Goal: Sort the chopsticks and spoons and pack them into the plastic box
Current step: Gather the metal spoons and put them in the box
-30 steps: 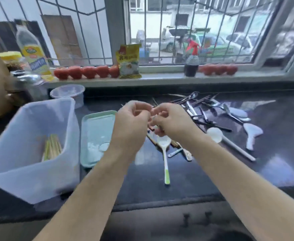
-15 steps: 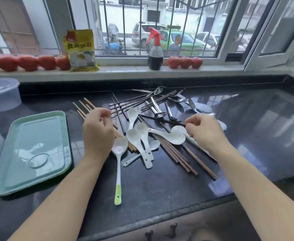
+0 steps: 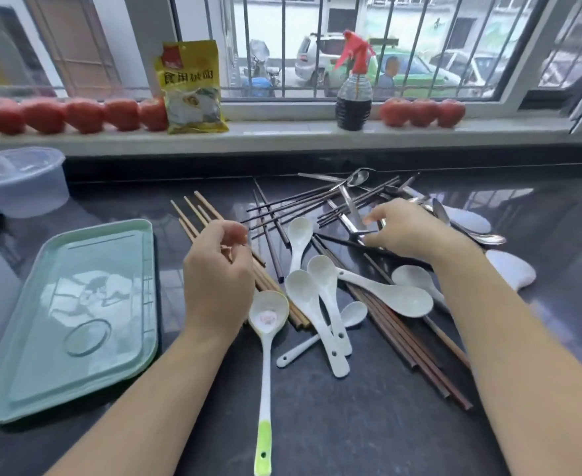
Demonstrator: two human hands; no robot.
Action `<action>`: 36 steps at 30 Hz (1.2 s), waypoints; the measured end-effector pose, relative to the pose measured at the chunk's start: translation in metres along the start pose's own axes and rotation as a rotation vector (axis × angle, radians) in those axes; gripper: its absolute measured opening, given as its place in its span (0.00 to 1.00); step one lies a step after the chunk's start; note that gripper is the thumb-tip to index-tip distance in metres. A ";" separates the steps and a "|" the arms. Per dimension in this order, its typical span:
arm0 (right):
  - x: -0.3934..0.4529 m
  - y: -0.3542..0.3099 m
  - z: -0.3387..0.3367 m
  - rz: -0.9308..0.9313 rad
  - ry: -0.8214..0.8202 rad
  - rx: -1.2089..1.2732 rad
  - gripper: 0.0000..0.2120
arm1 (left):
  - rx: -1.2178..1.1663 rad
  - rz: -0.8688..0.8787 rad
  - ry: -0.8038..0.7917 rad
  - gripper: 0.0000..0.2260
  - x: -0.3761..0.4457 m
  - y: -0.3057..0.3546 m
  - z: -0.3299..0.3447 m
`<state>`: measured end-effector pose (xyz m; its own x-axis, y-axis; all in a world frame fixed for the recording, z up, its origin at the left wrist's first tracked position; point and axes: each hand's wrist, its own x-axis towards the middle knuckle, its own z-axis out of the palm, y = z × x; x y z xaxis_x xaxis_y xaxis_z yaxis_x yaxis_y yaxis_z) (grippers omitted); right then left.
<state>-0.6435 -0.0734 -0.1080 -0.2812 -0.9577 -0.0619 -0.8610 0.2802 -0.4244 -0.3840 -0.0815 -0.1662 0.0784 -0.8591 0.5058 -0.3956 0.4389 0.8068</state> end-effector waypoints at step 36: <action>-0.027 -0.012 0.001 -0.416 -0.021 0.786 0.06 | -0.094 -0.047 -0.183 0.07 -0.008 0.015 -0.001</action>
<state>-0.6247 -0.0514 -0.1021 0.0039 -0.9750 0.2222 -0.3500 -0.2095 -0.9130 -0.3895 -0.0675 -0.1575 -0.0766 -0.9088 0.4101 -0.3079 0.4128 0.8572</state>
